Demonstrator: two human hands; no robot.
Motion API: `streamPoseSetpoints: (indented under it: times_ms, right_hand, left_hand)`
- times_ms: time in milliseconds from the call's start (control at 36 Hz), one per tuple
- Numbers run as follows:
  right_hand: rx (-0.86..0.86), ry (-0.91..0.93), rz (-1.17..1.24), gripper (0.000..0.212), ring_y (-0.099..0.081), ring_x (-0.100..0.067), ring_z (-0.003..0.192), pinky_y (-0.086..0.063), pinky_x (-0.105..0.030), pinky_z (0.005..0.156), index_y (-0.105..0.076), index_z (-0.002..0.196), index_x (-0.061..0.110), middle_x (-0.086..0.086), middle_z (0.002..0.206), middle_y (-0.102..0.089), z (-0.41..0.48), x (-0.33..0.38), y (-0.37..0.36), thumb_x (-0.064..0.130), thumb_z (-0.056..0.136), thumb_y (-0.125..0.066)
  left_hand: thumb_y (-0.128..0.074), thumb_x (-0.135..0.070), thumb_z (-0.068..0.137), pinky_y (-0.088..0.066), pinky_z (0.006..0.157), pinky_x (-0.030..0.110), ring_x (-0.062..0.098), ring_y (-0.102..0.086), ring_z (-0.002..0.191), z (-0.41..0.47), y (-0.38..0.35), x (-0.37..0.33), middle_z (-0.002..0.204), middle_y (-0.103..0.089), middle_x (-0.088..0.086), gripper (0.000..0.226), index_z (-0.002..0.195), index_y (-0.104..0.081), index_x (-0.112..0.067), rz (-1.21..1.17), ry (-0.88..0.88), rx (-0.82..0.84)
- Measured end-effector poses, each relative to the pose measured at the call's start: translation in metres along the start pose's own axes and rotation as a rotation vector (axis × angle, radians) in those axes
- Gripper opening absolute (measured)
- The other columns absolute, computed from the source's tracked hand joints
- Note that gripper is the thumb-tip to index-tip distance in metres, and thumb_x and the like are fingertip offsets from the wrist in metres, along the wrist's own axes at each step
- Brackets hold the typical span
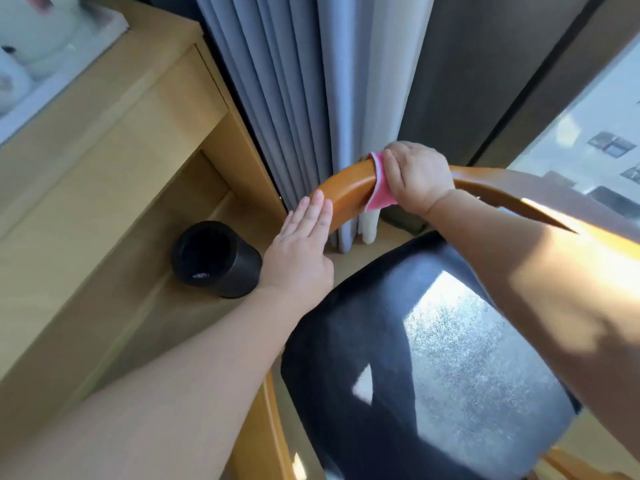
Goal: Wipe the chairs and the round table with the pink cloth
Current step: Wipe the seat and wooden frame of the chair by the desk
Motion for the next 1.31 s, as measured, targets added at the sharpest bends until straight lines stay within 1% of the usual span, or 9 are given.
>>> streamPoseSetpoints:
  times_ms: [139,250,361,444,583,667,778,972,1306]
  right_hand:
    - [-0.006,-0.081,-0.046,0.042,-0.056,-0.031,0.077,-0.043,-0.041,0.066,-0.056,0.083,0.007,-0.01,0.082,-0.06,-0.006,-0.029,-0.003,0.032,0.096,-0.025]
    - [-0.038,-0.127,-0.031,0.04,-0.057,-0.031,0.074,-0.045,-0.042,0.066,-0.055,0.08,0.008,-0.01,0.079,-0.061,-0.006,-0.033,-0.005,0.031,0.097,-0.027]
    - [-0.058,-0.078,-0.005,0.032,-0.057,-0.033,0.074,-0.043,-0.042,0.066,-0.055,0.08,0.006,-0.013,0.079,-0.061,-0.007,-0.034,-0.004,0.023,0.101,-0.037]
    - [-0.045,-0.071,0.024,0.033,-0.056,-0.031,0.075,-0.043,-0.041,0.068,-0.056,0.081,0.008,-0.011,0.081,-0.061,-0.009,-0.041,-0.005,0.024,0.102,-0.037]
    - [0.023,-0.107,-0.047,0.04,-0.058,-0.029,0.079,-0.044,-0.041,0.069,-0.059,0.089,0.011,-0.007,0.086,-0.063,-0.01,-0.063,-0.004,0.034,0.101,-0.028]
    - [0.008,-0.057,-0.047,0.049,-0.056,-0.031,0.068,-0.042,-0.037,0.06,-0.055,0.081,0.01,-0.009,0.077,-0.061,-0.012,-0.058,0.0,0.038,0.094,-0.017]
    - [0.01,-0.057,-0.073,0.037,-0.055,-0.035,0.065,-0.041,-0.038,0.057,-0.056,0.079,0.009,-0.012,0.074,-0.06,-0.016,-0.063,0.0,0.028,0.095,-0.029]
    - [0.048,-0.127,-0.23,0.031,-0.057,-0.034,0.067,-0.045,-0.042,0.063,-0.057,0.08,0.01,-0.011,0.075,-0.062,-0.025,-0.085,0.001,0.024,0.099,-0.037]
    - [0.121,-0.244,-0.437,0.047,-0.056,-0.03,0.079,-0.043,-0.04,0.076,-0.058,0.091,0.015,-0.007,0.086,-0.061,-0.049,-0.113,0.014,0.036,0.101,-0.017]
  left_hand:
    - [-0.049,-0.025,0.09,-0.029,0.108,0.031,0.017,-0.025,0.141,0.006,0.016,-0.009,0.155,-0.026,-0.002,0.058,0.145,-0.033,-0.018,0.032,0.024,-0.083]
    - [-0.052,-0.023,0.086,-0.042,0.094,0.038,0.026,-0.051,0.117,0.044,0.036,-0.029,0.13,-0.053,0.006,0.044,0.129,-0.05,-0.012,0.044,-0.144,-0.155]
    - [-0.046,-0.032,0.092,-0.039,0.095,0.038,0.024,-0.045,0.118,0.104,0.03,-0.055,0.135,-0.044,0.005,0.045,0.132,-0.044,-0.014,0.132,-0.333,-0.021]
    - [-0.039,-0.039,0.095,-0.045,0.089,0.041,0.026,-0.051,0.11,0.123,0.015,-0.054,0.131,-0.046,0.004,0.046,0.135,-0.04,-0.015,0.104,-0.275,0.094]
    - [-0.033,-0.044,0.097,-0.048,0.083,0.041,0.029,-0.057,0.101,0.119,0.016,-0.053,0.12,-0.056,0.006,0.049,0.137,-0.039,-0.017,0.128,-0.267,0.088]
    - [-0.031,-0.045,0.098,-0.049,0.084,0.041,0.027,-0.057,0.1,0.12,0.017,-0.053,0.119,-0.056,0.004,0.047,0.137,-0.038,-0.018,0.139,-0.257,0.112]
    - [-0.031,-0.044,0.098,-0.049,0.083,0.04,0.027,-0.057,0.101,0.119,0.016,-0.052,0.12,-0.055,0.004,0.048,0.137,-0.037,-0.018,0.153,-0.263,0.101]
    - [-0.028,-0.046,0.098,-0.049,0.083,0.039,0.027,-0.058,0.104,0.119,0.013,-0.05,0.127,-0.054,0.005,0.052,0.141,-0.035,-0.017,0.156,-0.279,0.073]
    - [-0.029,-0.046,0.098,-0.049,0.082,0.037,0.027,-0.058,0.107,0.12,0.011,-0.047,0.131,-0.053,0.005,0.053,0.141,-0.036,-0.015,0.124,-0.316,0.067]
Point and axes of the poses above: each hand's wrist, its own z-axis towards the middle knuckle, its own y-axis out of the back of the hand, x = y × z, the point moved 6 cm from there along z, towards the middle knuckle
